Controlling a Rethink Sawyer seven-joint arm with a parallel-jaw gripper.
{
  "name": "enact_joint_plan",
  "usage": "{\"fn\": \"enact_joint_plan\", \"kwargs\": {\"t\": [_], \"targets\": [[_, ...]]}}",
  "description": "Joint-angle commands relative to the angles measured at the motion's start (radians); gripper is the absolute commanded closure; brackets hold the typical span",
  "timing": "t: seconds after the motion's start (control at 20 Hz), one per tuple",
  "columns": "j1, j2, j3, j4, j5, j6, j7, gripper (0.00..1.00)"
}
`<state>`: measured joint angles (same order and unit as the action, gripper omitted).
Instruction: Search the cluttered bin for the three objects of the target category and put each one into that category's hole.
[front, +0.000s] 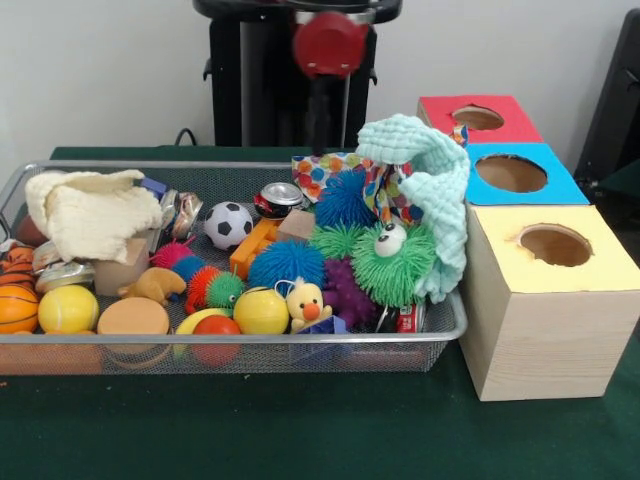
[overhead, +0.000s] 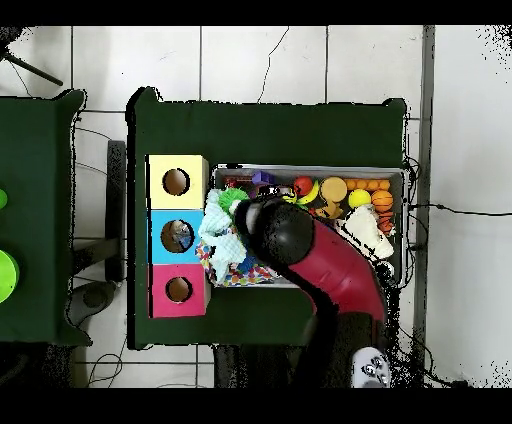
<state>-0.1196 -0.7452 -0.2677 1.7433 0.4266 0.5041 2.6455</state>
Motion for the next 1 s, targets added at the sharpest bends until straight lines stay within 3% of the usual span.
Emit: {"fn": "enact_joint_plan", "kwargs": {"t": [0.05,0.2,0.35,0.65,1.0], "targets": [[-0.278,0.020,0.247,0.007,-0.177,-0.025,-0.419,0.00],[-0.399,0.069,0.339,-0.029,-0.259,-0.015,-0.506,0.00],[-0.473,0.109,0.385,-0.058,-0.337,0.002,-0.527,0.00],[-0.534,0.159,0.387,-0.098,-0.442,0.063,-0.492,0.00],[-0.600,0.213,0.445,-0.024,-0.486,-0.030,-0.408,0.00]]}}
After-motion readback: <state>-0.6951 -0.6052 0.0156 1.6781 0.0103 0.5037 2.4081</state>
